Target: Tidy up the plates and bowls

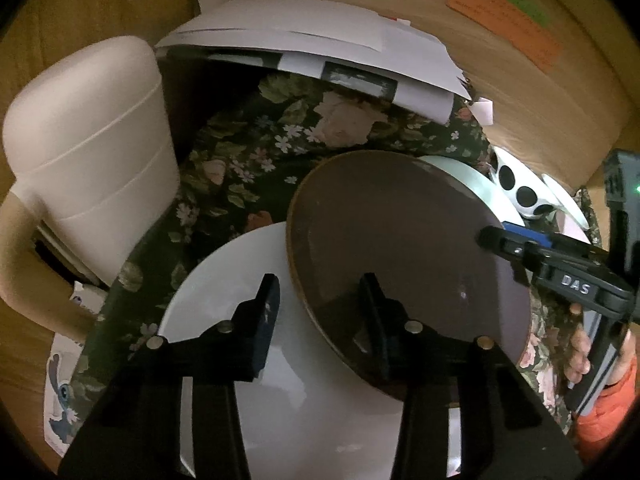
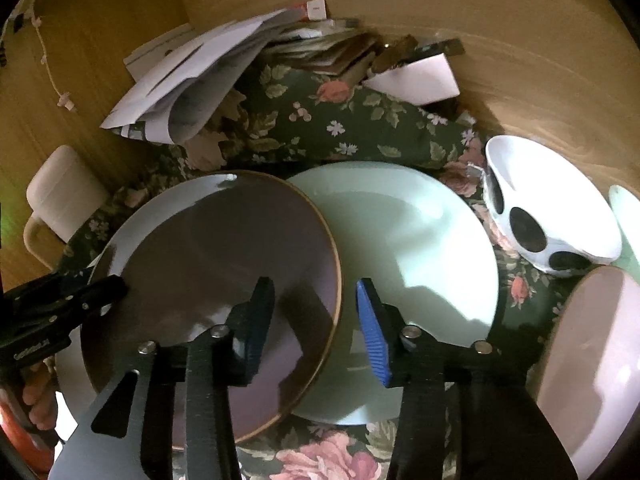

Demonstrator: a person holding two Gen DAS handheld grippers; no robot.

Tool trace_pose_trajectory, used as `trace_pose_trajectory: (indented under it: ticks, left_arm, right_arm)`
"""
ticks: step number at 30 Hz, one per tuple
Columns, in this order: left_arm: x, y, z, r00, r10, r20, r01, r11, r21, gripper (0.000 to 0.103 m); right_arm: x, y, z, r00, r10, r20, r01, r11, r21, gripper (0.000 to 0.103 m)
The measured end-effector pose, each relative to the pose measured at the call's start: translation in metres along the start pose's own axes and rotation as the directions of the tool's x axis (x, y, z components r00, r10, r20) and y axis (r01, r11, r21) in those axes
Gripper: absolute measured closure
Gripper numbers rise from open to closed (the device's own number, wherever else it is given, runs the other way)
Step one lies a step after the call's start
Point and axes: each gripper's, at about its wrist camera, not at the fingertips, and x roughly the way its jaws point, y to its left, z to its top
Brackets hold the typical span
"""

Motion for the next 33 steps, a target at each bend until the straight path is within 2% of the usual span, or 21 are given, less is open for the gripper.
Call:
trace_pose_trajectory:
  ticks: [7, 12, 18, 33]
  left_arm:
    - [0.005, -0.007, 0.002, 1.000, -0.022, -0.007, 0.022, 1.000, 0.016, 0.064]
    - [0.006, -0.009, 0.002, 1.000, -0.013, 0.004, 0.013, 1.000, 0.022, 0.064]
    - [0.003, -0.018, -0.001, 1.000, 0.012, 0.027, -0.014, 0.998, 0.055, 0.063]
    - [-0.014, -0.022, -0.011, 0.999, -0.022, 0.032, 0.021, 0.999, 0.046, 0.062]
  right_arm:
    - [0.005, -0.003, 0.000, 0.999, 0.050, -0.016, -0.050, 0.998, 0.024, 0.070]
    - [0.010, -0.008, 0.001, 0.997, 0.075, -0.030, -0.074, 0.996, 0.046, 0.069]
    - [0.007, -0.003, 0.000, 0.998, 0.050, -0.025, -0.049, 0.998, 0.039, 0.069]
    - [-0.026, 0.006, -0.019, 0.999, 0.022, 0.024, -0.022, 1.000, 0.012, 0.070]
